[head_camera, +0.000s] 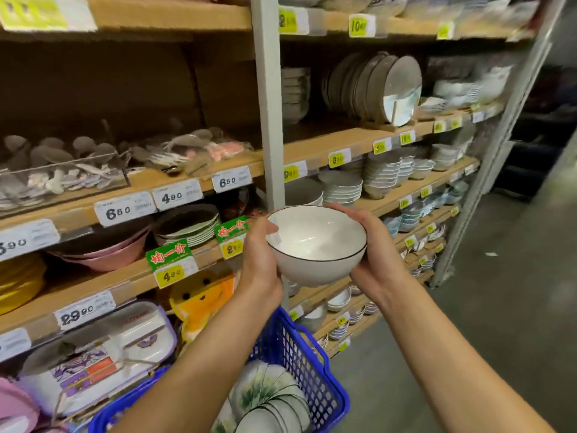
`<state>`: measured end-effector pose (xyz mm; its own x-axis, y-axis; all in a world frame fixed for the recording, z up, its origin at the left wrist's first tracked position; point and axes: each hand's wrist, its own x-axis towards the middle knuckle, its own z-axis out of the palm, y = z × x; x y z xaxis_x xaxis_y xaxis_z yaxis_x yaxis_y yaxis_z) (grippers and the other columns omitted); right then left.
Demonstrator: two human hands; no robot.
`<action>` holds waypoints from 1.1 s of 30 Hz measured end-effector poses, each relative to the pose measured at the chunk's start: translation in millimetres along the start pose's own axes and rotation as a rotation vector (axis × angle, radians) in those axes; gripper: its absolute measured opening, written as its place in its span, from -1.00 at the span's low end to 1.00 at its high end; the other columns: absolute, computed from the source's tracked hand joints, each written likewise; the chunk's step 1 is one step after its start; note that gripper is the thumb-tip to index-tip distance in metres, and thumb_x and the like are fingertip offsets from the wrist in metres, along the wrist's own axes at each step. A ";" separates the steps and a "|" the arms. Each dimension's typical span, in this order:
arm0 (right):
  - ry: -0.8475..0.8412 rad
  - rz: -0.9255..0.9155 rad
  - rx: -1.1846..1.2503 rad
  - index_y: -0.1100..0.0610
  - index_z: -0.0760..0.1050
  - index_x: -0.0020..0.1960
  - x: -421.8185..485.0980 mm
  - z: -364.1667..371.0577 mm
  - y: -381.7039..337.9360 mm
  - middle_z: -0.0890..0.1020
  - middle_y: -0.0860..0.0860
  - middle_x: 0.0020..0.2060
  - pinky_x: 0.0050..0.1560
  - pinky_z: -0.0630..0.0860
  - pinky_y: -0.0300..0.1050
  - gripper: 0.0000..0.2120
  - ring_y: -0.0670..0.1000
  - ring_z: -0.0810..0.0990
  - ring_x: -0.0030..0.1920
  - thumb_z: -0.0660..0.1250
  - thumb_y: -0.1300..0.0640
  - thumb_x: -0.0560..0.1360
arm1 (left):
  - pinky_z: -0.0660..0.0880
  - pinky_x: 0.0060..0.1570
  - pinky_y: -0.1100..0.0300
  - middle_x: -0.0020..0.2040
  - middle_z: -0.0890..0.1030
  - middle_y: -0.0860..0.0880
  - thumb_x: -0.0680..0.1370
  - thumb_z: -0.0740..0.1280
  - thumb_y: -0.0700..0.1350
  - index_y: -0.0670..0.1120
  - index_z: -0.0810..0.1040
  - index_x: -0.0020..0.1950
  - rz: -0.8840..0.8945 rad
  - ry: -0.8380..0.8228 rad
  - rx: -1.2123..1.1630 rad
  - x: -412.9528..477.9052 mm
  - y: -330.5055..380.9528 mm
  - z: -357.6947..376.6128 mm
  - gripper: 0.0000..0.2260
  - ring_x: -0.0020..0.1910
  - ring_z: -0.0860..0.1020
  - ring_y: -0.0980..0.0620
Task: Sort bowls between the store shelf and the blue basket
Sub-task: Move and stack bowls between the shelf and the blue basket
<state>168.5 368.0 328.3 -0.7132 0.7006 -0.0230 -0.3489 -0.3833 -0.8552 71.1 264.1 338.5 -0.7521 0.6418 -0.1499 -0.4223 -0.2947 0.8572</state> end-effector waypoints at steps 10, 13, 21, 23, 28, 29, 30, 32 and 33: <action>0.099 -0.001 -0.071 0.07 0.59 0.04 28.3 -129.1 -100.4 0.70 0.02 -0.18 -0.28 0.55 -0.17 -0.80 0.04 0.66 -0.16 0.27 0.03 0.52 | 0.52 -0.19 0.09 -0.13 0.67 -0.13 0.46 0.14 -0.09 -0.09 0.58 -0.02 -0.043 -0.032 -0.019 19.1 -74.8 149.7 -0.75 -0.15 0.59 -0.15; 0.102 -0.009 -0.080 0.08 0.58 0.10 38.5 -153.6 -128.2 0.72 0.00 -0.19 -0.22 0.55 -0.12 -0.76 0.07 0.66 -0.11 0.28 0.02 0.50 | 0.54 -0.23 0.11 -0.19 0.68 -0.12 0.46 0.14 -0.09 -0.11 0.58 -0.04 -0.029 -0.045 -0.024 24.9 -82.3 185.9 -0.74 -0.16 0.60 -0.14; 0.072 -0.010 -0.082 0.04 0.57 0.21 81.0 -188.8 -175.0 0.68 0.07 0.04 -0.14 0.56 -0.06 -0.70 0.12 0.64 0.02 0.28 0.02 0.51 | 0.56 -0.41 0.19 -0.34 0.69 -0.03 0.47 0.14 -0.09 -0.05 0.59 -0.14 0.048 -0.076 0.006 57.5 -88.5 245.7 -0.78 -0.33 0.62 -0.04; 0.061 0.005 -0.065 0.05 0.56 0.22 96.7 -191.1 -179.0 0.66 0.07 0.08 -0.08 0.56 -0.02 -0.69 0.14 0.63 0.07 0.27 0.04 0.51 | 0.55 -0.42 0.21 -0.36 0.68 -0.02 0.49 0.14 -0.10 -0.05 0.57 -0.15 0.058 -0.059 0.009 71.1 -85.9 253.9 -0.79 -0.34 0.61 -0.03; 0.044 0.028 -0.052 0.11 0.52 0.28 146.0 -186.7 -191.3 0.64 0.13 0.15 -0.03 0.53 -0.03 -0.64 0.17 0.60 0.13 0.24 0.08 0.52 | 0.53 -0.27 0.15 -0.21 0.69 -0.09 0.48 0.17 -0.08 -0.08 0.57 -0.08 0.079 -0.020 -0.001 115.9 -75.3 270.1 -0.80 -0.19 0.59 -0.11; 0.043 0.020 -0.054 0.13 0.53 0.28 157.8 -186.0 -194.5 0.64 0.15 0.15 -0.04 0.52 -0.04 -0.64 0.17 0.60 0.13 0.24 0.09 0.52 | 0.53 -0.24 0.12 -0.25 0.70 -0.08 0.47 0.18 -0.06 -0.06 0.58 -0.08 0.082 -0.021 -0.001 126.3 -73.5 273.1 -0.80 -0.17 0.59 -0.13; 0.045 0.015 -0.055 0.14 0.54 0.27 169.9 -185.8 -197.6 0.65 0.15 0.14 -0.04 0.52 -0.03 -0.65 0.17 0.60 0.11 0.24 0.10 0.52 | 0.54 -0.23 0.10 -0.29 0.70 -0.07 0.47 0.19 -0.05 -0.05 0.58 -0.08 0.087 -0.022 -0.001 137.0 -71.4 276.3 -0.81 -0.17 0.59 -0.13; 0.045 0.017 -0.055 0.13 0.58 0.20 194.3 -184.3 -203.8 0.68 0.12 0.06 -0.03 0.53 0.00 -0.70 0.17 0.61 0.08 0.26 0.11 0.50 | 0.56 -0.28 0.12 -0.28 0.70 -0.07 0.46 0.19 -0.06 -0.07 0.59 -0.06 0.106 -0.024 -0.011 158.2 -66.1 282.4 -0.79 -0.17 0.61 -0.13; 0.032 0.019 -0.060 0.11 0.61 0.13 206.2 -182.4 -206.5 0.70 0.10 -0.01 -0.03 0.53 0.00 -0.74 0.15 0.62 0.05 0.26 0.11 0.50 | 0.57 -0.32 0.14 -0.27 0.70 -0.08 0.46 0.18 -0.08 -0.08 0.60 -0.05 0.118 -0.025 -0.023 169.2 -63.5 284.7 -0.78 -0.19 0.62 -0.12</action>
<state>204.3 701.4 405.6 -0.6991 0.7128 -0.0557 -0.2976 -0.3609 -0.8838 114.7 593.0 399.0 -0.7844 0.6192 -0.0355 -0.3431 -0.3854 0.8566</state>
